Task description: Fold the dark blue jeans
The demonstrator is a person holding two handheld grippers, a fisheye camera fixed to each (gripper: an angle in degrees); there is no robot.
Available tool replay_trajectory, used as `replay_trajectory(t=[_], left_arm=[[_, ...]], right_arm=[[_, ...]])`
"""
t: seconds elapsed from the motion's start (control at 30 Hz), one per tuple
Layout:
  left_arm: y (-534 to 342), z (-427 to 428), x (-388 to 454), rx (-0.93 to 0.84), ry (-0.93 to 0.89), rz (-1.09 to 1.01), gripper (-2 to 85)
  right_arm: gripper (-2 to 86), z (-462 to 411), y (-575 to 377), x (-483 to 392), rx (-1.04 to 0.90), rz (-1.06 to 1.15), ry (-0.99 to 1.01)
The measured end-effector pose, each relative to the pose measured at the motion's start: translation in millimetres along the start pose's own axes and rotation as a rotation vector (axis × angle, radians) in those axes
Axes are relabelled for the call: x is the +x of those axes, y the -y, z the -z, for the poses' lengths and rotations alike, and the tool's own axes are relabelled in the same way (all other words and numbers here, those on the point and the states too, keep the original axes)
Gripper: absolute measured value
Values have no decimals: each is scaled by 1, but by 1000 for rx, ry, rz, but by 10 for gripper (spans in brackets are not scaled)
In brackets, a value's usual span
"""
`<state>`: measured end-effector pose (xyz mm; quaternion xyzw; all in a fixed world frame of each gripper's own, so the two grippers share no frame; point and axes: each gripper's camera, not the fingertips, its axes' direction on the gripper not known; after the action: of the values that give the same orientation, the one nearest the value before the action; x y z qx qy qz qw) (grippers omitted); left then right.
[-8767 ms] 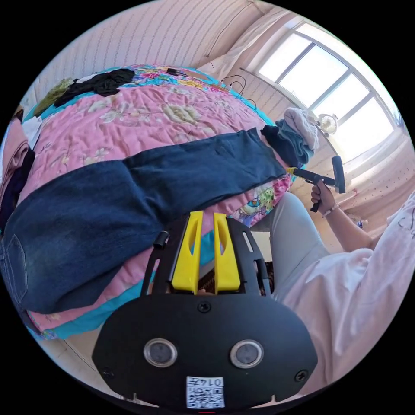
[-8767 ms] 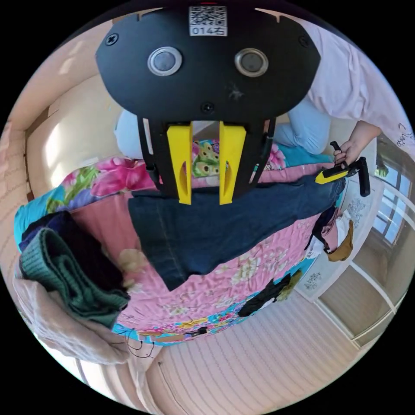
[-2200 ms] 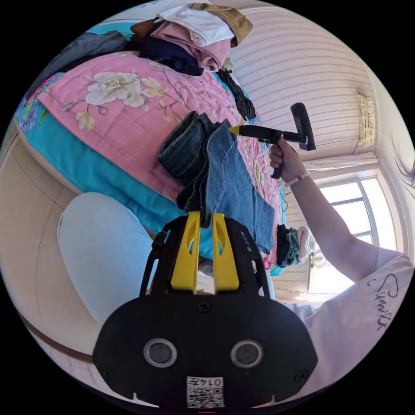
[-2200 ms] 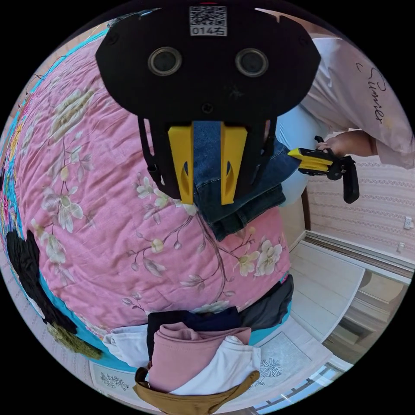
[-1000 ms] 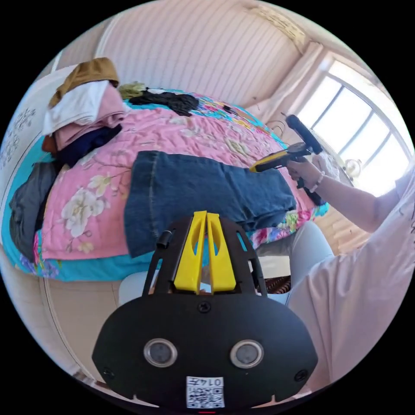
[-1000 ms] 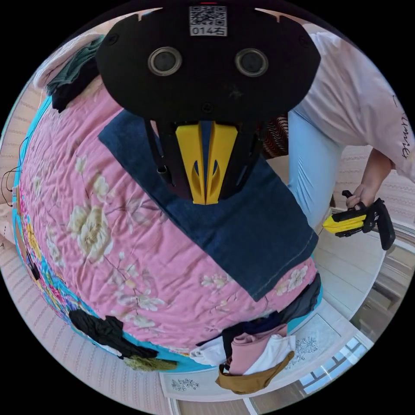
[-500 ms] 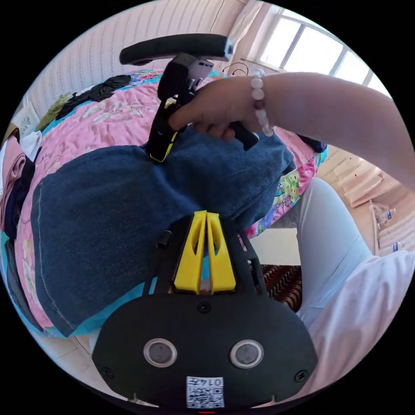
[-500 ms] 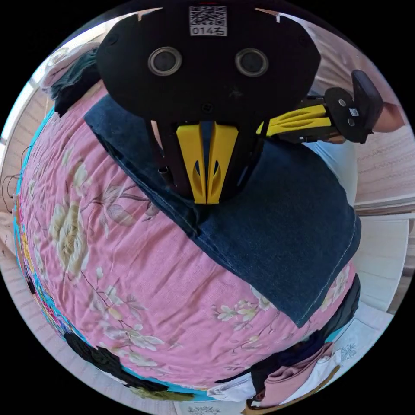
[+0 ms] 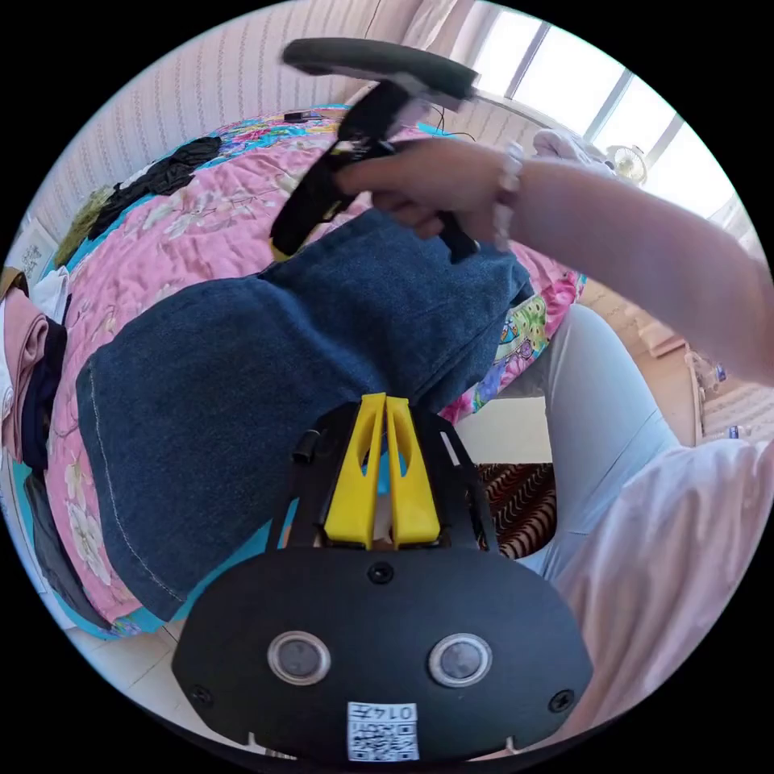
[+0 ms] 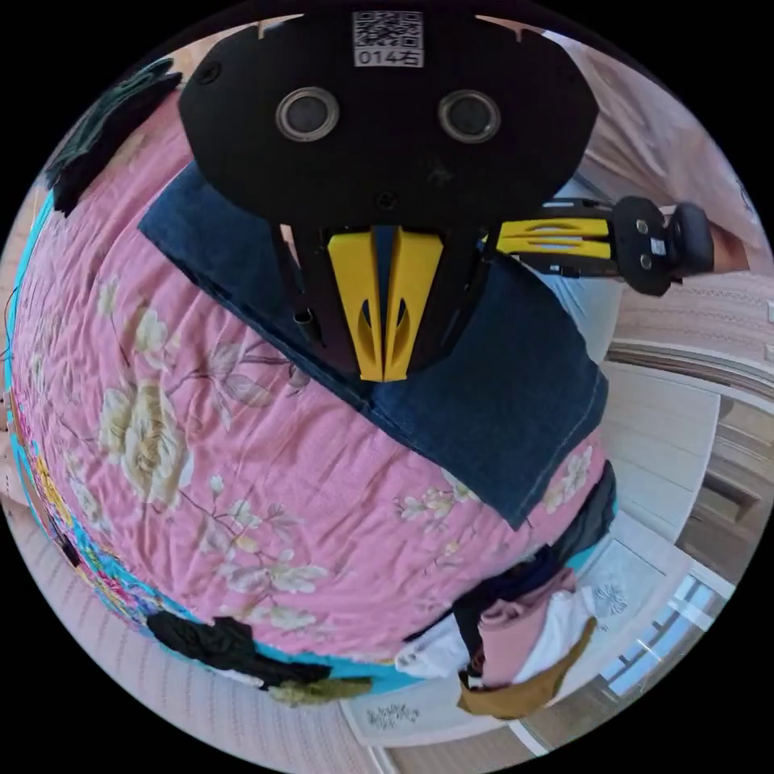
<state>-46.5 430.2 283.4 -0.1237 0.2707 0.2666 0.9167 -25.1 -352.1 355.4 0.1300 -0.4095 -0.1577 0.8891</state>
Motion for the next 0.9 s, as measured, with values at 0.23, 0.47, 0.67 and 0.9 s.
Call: replay_trajectory(t=[0.23,0.47,0.67,0.9], left_arm=[[61,6,-15,122,-33,33,68],[192,-33,20,102,-124,-67,81],[264,-84,56,-36,-42,-139,88],[294,-139,66,-240,21,-168,82]], right_arm=[[48,110,-213,53,316,-320,-90],[106,133,-297,130,320,-549,80],[69,137,-319,172,341,-611,205],[13,154,-357,183,275,-600,345]])
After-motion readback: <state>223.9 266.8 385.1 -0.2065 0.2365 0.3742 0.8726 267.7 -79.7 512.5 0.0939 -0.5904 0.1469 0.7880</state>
